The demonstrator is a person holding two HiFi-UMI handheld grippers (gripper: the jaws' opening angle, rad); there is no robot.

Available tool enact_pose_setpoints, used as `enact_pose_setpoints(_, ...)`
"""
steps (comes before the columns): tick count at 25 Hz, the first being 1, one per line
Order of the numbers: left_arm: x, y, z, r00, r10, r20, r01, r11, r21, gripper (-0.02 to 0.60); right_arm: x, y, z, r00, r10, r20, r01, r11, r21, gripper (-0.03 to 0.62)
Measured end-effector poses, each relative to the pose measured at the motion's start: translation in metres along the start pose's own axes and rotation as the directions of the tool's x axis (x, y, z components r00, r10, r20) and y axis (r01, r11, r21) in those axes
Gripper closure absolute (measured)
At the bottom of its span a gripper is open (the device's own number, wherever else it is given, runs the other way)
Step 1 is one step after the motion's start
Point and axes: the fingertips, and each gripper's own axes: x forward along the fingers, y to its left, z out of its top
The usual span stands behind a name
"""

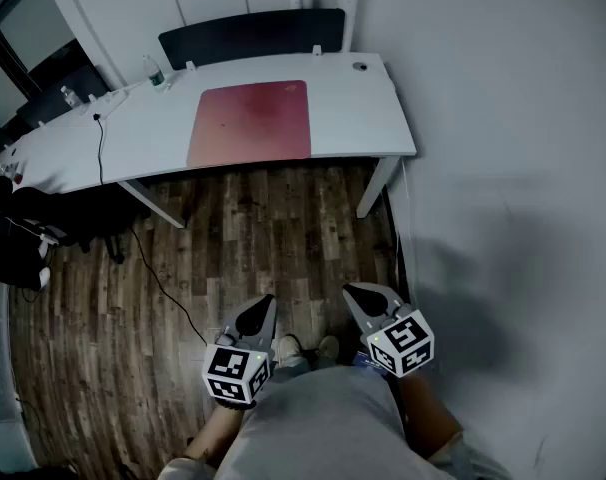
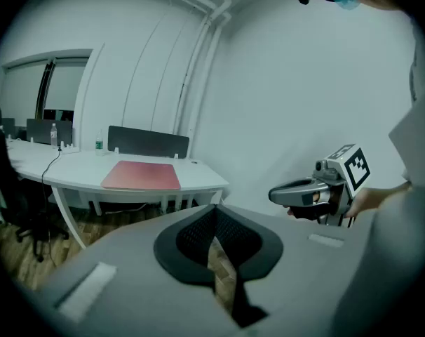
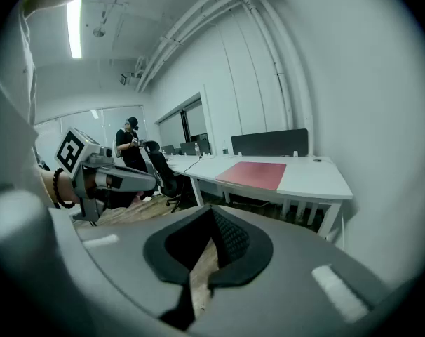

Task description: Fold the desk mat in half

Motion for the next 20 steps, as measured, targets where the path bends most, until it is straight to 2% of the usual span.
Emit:
enact_pose_setpoints(9, -0.005, 0.014, 0.004, 1.0, -0.004, 0.01, 0.004, 1.0, 0.005, 0.565, 0.017, 0.013, 0.003, 1.0, 0.01, -0.01, -0.011, 1.0, -0.022, 0.589)
enact_pose_setpoints(16, -0.01, 0.028, 0.011, 0.999, -0.029, 0.024, 0.029, 0.999, 0.013, 0.564, 0.03, 0.026, 0.018, 1.0, 0.005, 0.019, -0.004, 0.998, -0.063, 0.588)
enact_pose_setpoints(20, -0.012, 0.038, 0.015, 0.998, -0.051, 0.032, 0.05, 0.999, 0.02, 0.565, 0.039, 0.031, 0.023, 1.0, -0.013, 0.024, 0.014, 0.999, -0.039, 0.588)
